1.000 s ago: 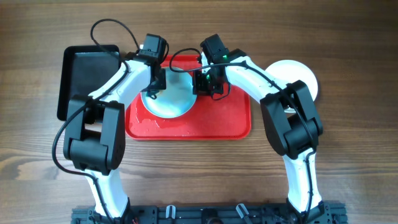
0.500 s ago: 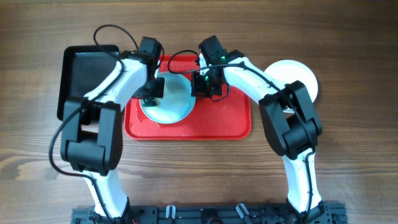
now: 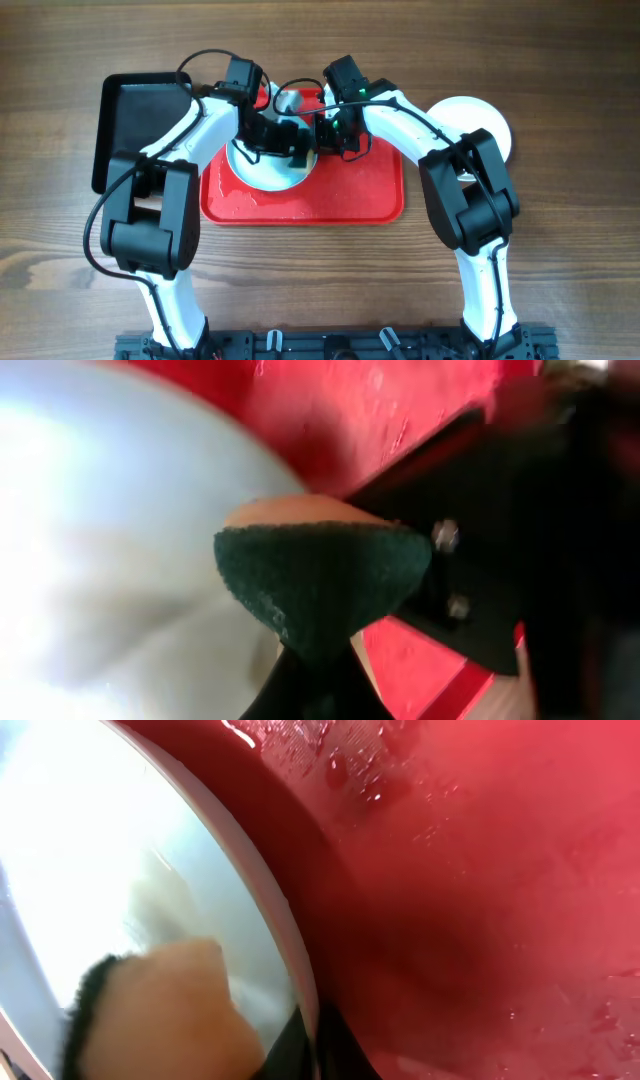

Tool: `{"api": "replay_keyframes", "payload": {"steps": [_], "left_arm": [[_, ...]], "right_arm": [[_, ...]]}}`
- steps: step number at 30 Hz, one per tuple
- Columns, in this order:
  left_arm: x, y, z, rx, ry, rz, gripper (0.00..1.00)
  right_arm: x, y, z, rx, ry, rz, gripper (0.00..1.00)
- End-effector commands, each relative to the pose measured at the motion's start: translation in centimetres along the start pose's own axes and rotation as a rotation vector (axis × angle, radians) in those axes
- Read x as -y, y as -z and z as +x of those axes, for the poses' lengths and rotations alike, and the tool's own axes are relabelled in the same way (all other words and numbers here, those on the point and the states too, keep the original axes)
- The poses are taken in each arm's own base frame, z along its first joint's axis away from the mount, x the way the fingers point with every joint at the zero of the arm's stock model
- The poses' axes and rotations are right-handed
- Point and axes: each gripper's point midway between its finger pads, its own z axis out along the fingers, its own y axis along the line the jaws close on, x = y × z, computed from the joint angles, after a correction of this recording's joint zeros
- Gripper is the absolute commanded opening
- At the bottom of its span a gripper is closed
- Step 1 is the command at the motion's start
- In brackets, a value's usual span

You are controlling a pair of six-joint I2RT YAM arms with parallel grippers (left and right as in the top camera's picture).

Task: Clean dirty plates on tray and stack at the side
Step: 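Keep scrubbing the plate center with the left gripper's sponge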

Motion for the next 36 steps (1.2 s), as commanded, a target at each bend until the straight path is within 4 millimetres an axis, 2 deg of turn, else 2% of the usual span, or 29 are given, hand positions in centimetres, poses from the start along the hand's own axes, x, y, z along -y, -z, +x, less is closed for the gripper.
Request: {"api": "replay_keyframes", "payload": {"steps": [1,3,7,9,15,18,20,24,27,29,31,34,36], "left_arm": [[-0.4,-0.4,-1.5,0.055,0.054,0.003,0.04],[-1.9,-0.3,-2.1,0.083,0.103,-0.082,0.04],[-6.8,1.0,-2.5,0.143,0.229,-0.370,0.04],[-8.5,1.8,-2.6,0.165,0.248,-0.481,0.04],[-12.1,4.4,-2.7,0.229,0.297,-0.729,0.04],[-13.4,5.7,-1.8,0.244,0.373,-0.836,0.04],[-13.8,6.1,-0.6,0.215,0.416,-0.877,0.04],[-13.5,5.9,2.0,0.104,0.436,-0.888,0.04],[-11.9,4.6,4.2,-0.010,0.458,-0.792,0.04],[-10.0,3.3,5.2,-0.091,0.441,-0.661,0.04],[-7.2,1.7,5.6,-0.154,0.380,-0.469,0.04],[-3.3,0.3,5.1,-0.178,0.307,-0.219,0.04],[-1.9,0.0,4.4,-0.160,0.290,-0.127,0.04]], "right_arm": [[2.2,-1.3,0.1,-0.009,-0.031,0.067,0.04],[2.2,-1.3,0.2,-0.010,-0.031,0.068,0.04],[2.2,-1.3,0.2,-0.010,-0.031,0.068,0.04],[2.2,-1.3,0.2,-0.010,-0.031,0.068,0.04],[2.2,-1.3,0.2,-0.010,-0.031,0.068,0.04],[2.2,-1.3,0.2,-0.010,-0.031,0.068,0.04],[2.2,-1.3,0.2,-0.010,-0.031,0.068,0.04],[2.2,-1.3,0.2,-0.010,-0.031,0.068,0.04],[2.2,-1.3,0.2,-0.011,-0.032,0.068,0.04],[2.2,-1.3,0.2,-0.011,-0.032,0.068,0.04],[2.2,-1.3,0.2,-0.011,-0.032,0.068,0.04],[2.2,-1.3,0.3,-0.014,-0.034,0.069,0.04],[2.3,-1.3,0.3,-0.016,-0.034,0.071,0.04]]}}
